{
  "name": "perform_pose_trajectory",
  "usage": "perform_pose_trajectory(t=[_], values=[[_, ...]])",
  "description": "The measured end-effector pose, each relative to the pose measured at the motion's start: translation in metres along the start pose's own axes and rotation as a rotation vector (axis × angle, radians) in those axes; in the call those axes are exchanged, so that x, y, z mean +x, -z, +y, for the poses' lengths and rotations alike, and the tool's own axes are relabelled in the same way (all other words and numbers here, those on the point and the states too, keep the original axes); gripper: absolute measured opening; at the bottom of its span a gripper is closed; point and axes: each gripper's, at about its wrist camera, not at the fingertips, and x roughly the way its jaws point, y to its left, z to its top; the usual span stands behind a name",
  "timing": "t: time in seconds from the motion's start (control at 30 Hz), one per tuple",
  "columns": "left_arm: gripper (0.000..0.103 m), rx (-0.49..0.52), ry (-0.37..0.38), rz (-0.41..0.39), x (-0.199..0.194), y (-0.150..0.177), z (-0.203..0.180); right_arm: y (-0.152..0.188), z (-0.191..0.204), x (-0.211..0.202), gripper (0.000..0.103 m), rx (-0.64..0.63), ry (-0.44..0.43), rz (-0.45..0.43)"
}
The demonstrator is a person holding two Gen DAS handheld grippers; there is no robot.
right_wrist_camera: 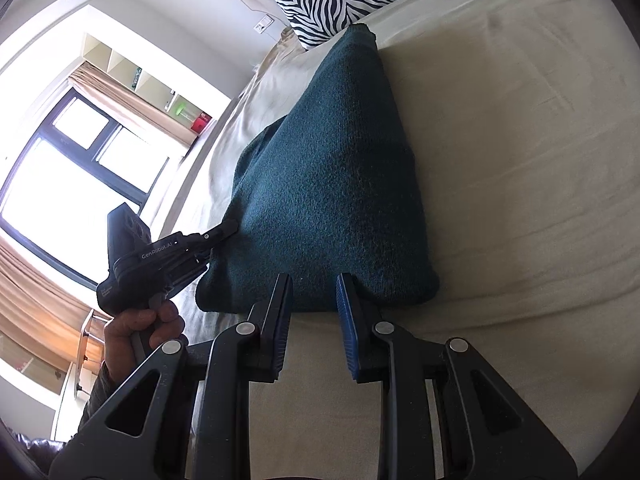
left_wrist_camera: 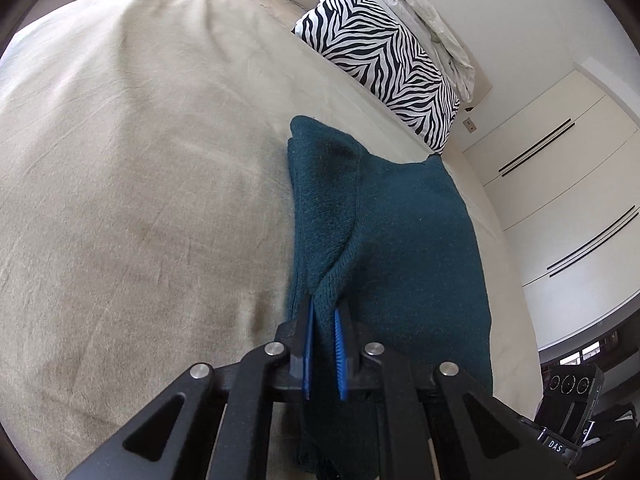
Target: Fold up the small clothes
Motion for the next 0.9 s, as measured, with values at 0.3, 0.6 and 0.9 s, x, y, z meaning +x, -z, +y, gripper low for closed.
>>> perform_pose_trajectory(t=[0.3,0.6,0.9], values=[[0.011,0.088,-0.076,-0.014,0.005,-0.006,-0.01,-0.076,0.038,0.0,0.022,-0.085,-0.068,-0.064],[0.034,0.097,-0.055,-0.022,-0.001,-0.003,-0.001,-0.165,-0.019,0.105,0.033,0.179,-0.168,0.107],[0.039,0.305,-0.105,-0.18,-0.045,0.008,-0.086,-0.133,-0.041,0.038,0.024,0.279,-0.277,-0.042]])
